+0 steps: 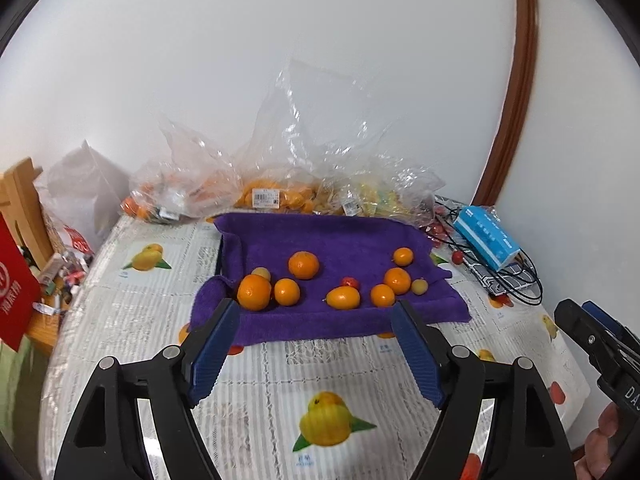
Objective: Organize fruits
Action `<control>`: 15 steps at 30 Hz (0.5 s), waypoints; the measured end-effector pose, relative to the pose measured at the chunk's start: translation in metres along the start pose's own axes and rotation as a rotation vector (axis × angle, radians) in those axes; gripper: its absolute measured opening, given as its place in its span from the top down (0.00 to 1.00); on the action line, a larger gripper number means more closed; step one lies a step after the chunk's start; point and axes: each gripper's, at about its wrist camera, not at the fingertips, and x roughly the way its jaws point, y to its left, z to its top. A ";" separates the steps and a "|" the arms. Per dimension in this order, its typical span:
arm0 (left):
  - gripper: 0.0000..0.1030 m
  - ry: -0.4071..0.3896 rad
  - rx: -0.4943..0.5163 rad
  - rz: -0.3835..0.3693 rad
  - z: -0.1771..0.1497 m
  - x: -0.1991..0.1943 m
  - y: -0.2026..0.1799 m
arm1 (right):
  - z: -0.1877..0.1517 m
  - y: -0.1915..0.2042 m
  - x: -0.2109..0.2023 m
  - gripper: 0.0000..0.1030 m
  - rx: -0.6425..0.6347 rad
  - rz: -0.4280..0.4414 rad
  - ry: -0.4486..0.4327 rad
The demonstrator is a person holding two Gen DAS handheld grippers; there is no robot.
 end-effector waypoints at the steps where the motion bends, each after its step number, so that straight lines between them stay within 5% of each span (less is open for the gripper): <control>1: 0.24 -0.011 0.007 0.006 -0.001 -0.007 -0.002 | -0.001 -0.001 -0.005 0.19 0.000 -0.001 -0.006; 9: 0.19 -0.048 0.025 0.004 -0.008 -0.039 -0.009 | -0.014 -0.002 -0.033 0.04 -0.030 -0.027 -0.007; 15: 0.18 -0.041 0.014 -0.004 -0.011 -0.042 -0.010 | -0.023 -0.005 -0.034 0.04 -0.030 -0.047 0.030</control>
